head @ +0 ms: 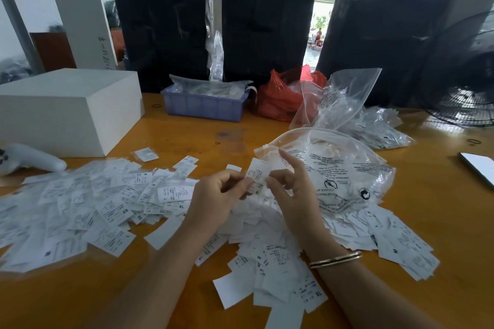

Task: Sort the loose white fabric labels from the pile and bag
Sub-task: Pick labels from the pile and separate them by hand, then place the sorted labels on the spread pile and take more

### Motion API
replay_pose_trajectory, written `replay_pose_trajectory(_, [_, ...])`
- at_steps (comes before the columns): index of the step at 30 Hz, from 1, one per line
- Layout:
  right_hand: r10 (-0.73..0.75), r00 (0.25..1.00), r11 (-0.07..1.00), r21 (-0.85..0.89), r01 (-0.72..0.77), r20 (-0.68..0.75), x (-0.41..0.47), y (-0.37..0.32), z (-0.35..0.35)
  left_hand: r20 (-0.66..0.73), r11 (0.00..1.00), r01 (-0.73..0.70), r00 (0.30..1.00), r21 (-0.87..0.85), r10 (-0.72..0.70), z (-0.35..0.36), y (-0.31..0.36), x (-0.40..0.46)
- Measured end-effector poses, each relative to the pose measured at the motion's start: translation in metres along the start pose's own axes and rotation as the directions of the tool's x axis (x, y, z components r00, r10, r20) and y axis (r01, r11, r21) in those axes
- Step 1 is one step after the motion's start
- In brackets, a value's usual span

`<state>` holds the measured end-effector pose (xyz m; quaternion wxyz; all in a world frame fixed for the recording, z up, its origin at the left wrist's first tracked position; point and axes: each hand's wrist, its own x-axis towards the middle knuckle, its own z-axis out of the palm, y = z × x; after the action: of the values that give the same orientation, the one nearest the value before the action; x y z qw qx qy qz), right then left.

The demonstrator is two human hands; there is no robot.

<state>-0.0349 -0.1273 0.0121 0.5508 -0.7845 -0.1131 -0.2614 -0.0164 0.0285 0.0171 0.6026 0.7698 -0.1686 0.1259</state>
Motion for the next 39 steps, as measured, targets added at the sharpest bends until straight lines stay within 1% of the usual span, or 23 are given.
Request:
replay_pose_trajectory(1, [-0.007, 1.000, 1.000, -0.010, 0.007, -0.010, 0.000, -0.001, 0.000, -0.009, 0.999, 0.017, 1.000, -0.042, -0.018, 0.001, 0.000, 0.000])
replay_pose_trajectory(2, [-0.028, 1.000, 0.998, -0.059, 0.027, -0.010, -0.001, -0.001, 0.000, -0.017, 0.997, 0.028, 0.999, -0.066, -0.030, 0.001, 0.001, 0.000])
replay_pose_trajectory(4, [-0.091, 0.996, 0.980, -0.177, 0.091, 0.008, -0.001, -0.001, 0.001, -0.038, 0.999, 0.021, 0.999, -0.048, -0.023, 0.001, 0.001, 0.000])
replay_pose_trajectory(6, [-0.152, 0.987, 0.958, -0.238, 0.160, 0.052, -0.002, -0.002, 0.004, -0.061, 0.999, 0.021, 0.998, -0.026, -0.022, 0.000, -0.001, -0.001])
replay_pose_trajectory(9, [-0.170, 0.978, 0.920, -0.336, 0.203, 0.124, -0.004, 0.000, 0.008, -0.069, 0.998, 0.052, 0.996, -0.036, -0.054, -0.002, -0.003, 0.000])
replay_pose_trajectory(10, [-0.160, 0.977, 0.920, -0.338, 0.199, 0.139, -0.005, 0.000, 0.008, -0.065, 0.998, 0.058, 0.996, -0.036, -0.060, -0.002, -0.002, 0.000])
replay_pose_trajectory(11, [-0.143, 0.978, 0.934, -0.307, 0.183, 0.150, -0.005, 0.000, 0.009, -0.061, 0.998, 0.056, 0.996, -0.029, -0.058, -0.002, -0.003, 0.000])
replay_pose_trajectory(13, [-0.106, 0.982, 0.974, -0.182, 0.134, 0.156, -0.006, -0.001, 0.009, -0.050, 0.999, 0.045, 0.998, -0.005, -0.045, -0.001, -0.002, 0.000])
replay_pose_trajectory(15, [-0.035, 0.992, 0.996, -0.083, 0.045, 0.118, -0.005, -0.001, 0.008, -0.018, 0.998, 0.057, 0.998, -0.016, -0.057, -0.001, -0.003, 0.000])
replay_pose_trajectory(17, [0.044, 0.996, 0.999, -0.029, -0.042, 0.084, -0.003, 0.001, 0.007, 0.038, 0.996, 0.077, 0.996, -0.039, -0.076, -0.003, -0.003, 0.000])
replay_pose_trajectory(19, [0.106, 0.992, 0.994, 0.011, -0.107, 0.069, -0.001, 0.002, 0.005, 0.050, 0.997, 0.078, 0.996, -0.021, -0.077, -0.005, -0.004, 0.001])
replay_pose_trajectory(21, [0.147, 0.989, 0.988, 0.046, -0.149, 0.028, 0.005, 0.001, 0.001, -0.020, 0.995, 0.097, 0.995, 0.022, -0.096, -0.010, -0.005, 0.003])
replay_pose_trajectory(23, [0.137, 0.988, 0.990, 0.046, -0.134, -0.072, 0.017, -0.001, -0.008, -0.154, 0.992, 0.109, 0.983, 0.067, -0.098, -0.017, -0.006, 0.006])
replay_pose_trajectory(25, [0.070, 0.976, 0.997, -0.016, -0.075, -0.206, 0.034, 0.000, -0.023, -0.291, 0.978, 0.107, 0.955, 0.179, -0.051, -0.027, -0.008, 0.011])
replay_pose_trajectory(27, [0.013, 0.949, 0.987, -0.147, -0.062, -0.314, 0.053, 0.007, -0.040, -0.373, 0.929, 0.125, 0.928, 0.347, 0.014, -0.037, -0.013, 0.014])
replay_pose_trajectory(29, [0.058, 0.939, 0.940, -0.298, -0.166, -0.340, 0.071, 0.020, -0.056, -0.421, 0.861, 0.161, 0.904, 0.482, 0.067, -0.045, -0.019, 0.015])
replay_pose_trajectory(30, [0.113, 0.944, 0.887, -0.396, -0.236, -0.310, 0.078, 0.027, -0.063, -0.437, 0.822, 0.185, 0.895, 0.538, 0.084, -0.047, -0.021, 0.015])
replay_pose_trajectory(31, [0.180, 0.952, 0.799, -0.527, -0.289, -0.249, 0.085, 0.034, -0.068, -0.442, 0.774, 0.213, 0.892, 0.596, 0.095, -0.049, -0.024, 0.015])
replay_pose_trajectory(32, [0.255, 0.951, 0.685, -0.661, -0.305, -0.174, 0.090, 0.041, -0.073, -0.436, 0.718, 0.240, 0.894, 0.653, 0.097, -0.050, -0.026, 0.015])
replay_pose_trajectory(34, [0.407, 0.912, 0.476, -0.840, -0.261, -0.052, 0.094, 0.048, -0.076, -0.420, 0.610, 0.283, 0.903, 0.741, 0.092, -0.052, -0.030, 0.015])
replay_pose_trajectory(35, [0.456, 0.890, 0.411, -0.883, -0.225, -0.014, 0.094, 0.050, -0.076, -0.413, 0.564, 0.297, 0.906, 0.770, 0.087, -0.053, -0.032, 0.015])
replay_pose_trajectory(37, [0.489, 0.872, 0.358, -0.917, -0.176, 0.024, 0.093, 0.051, -0.073, -0.405, 0.491, 0.326, 0.912, 0.808, 0.060, -0.054, -0.035, 0.015])
replay_pose_trajectory(39, [0.455, 0.890, 0.329, -0.932, -0.149, 0.018, 0.092, 0.051, -0.069, -0.389, 0.425, 0.346, 0.921, 0.836, 0.017, -0.054, -0.038, 0.016])
